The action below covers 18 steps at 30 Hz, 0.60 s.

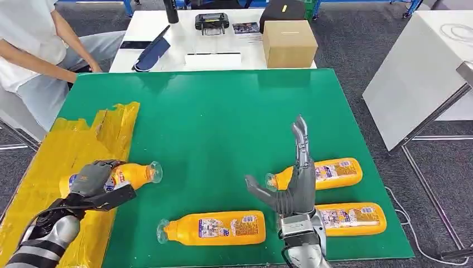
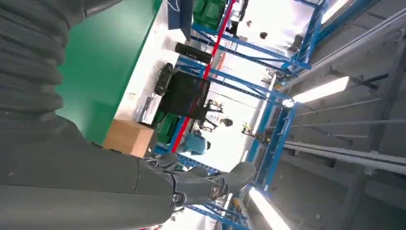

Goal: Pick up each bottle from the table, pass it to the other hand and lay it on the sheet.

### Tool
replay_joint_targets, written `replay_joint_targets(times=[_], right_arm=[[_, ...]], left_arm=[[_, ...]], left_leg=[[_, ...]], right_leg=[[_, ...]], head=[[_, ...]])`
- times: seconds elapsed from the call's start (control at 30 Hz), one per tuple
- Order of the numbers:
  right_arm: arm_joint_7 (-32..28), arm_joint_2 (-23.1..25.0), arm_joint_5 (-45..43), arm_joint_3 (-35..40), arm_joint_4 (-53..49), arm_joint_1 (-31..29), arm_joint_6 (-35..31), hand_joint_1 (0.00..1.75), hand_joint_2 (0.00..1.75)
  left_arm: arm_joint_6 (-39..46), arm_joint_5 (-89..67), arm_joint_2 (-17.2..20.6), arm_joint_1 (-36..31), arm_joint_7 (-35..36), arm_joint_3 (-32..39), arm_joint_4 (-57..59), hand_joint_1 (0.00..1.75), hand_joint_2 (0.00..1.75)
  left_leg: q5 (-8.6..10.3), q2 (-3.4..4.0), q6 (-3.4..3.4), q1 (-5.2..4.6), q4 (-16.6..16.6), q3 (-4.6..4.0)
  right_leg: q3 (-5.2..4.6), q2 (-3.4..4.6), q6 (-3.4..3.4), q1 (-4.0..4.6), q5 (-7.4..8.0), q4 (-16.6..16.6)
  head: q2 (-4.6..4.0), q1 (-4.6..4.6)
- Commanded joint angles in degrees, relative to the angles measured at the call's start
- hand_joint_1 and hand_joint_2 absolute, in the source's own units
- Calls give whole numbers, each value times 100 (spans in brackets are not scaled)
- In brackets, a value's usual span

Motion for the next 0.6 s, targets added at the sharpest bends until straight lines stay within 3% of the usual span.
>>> replay_joint_targets(times=[0.03, 0.2, 0.3, 0.33, 0.37, 0.5, 0.6], right_arm=[[20, -88, -20, -116, 330, -141, 20, 0, 175], [39, -92, -39, -113, 338, -143, 41, 0, 175], [49, -82, -11, -104, 362, -135, 33, 0, 175], [59, -81, 3, -96, 362, -128, 38, 0, 175], [112, -84, 74, -68, 358, -112, 49, 0, 175], [203, -67, 204, -2, 379, -113, 28, 0, 175], [220, -68, 222, 22, 409, -131, 36, 0, 175]], left_arm=[[-67, 58, -101, 197, -17, 114, -123, 175, 175], [-50, 75, -167, 252, -40, 140, -139, 175, 175], [371, -240, -403, 200, 305, 191, 72, 173, 175], [539, -392, -462, 166, 417, 201, 140, 30, 175], [1035, -884, -594, 42, 670, 149, 377, 0, 175], [2034, -2006, -932, -265, 1214, 122, 969, 0, 175], [2182, -2167, -985, -293, 1268, 121, 1047, 0, 175]], left_leg=[[-2, 4, -1, 3, -6, 16], [-5, 3, -1, 8, -8, 28], [-2, 1, 1, 1, -10, 26], [-5, 0, 0, 5, -10, 32], [0, -5, 1, 1, -10, 22], [3, -15, 0, 1, -8, 17], [3, -17, 0, 2, -10, 22]], right_leg=[[16, 6, -3, 3, 1, -9], [31, 6, -5, 8, 0, -15], [28, 3, -2, 1, 0, -12], [37, 3, -3, 6, -1, -17], [25, -3, -1, 1, 0, -12], [20, -13, -2, 2, 0, -11], [27, -14, -3, 2, 0, -15]], head=[[0, 0], [0, 2], [0, 0], [0, 0], [0, 2], [0, 4], [0, 2]])
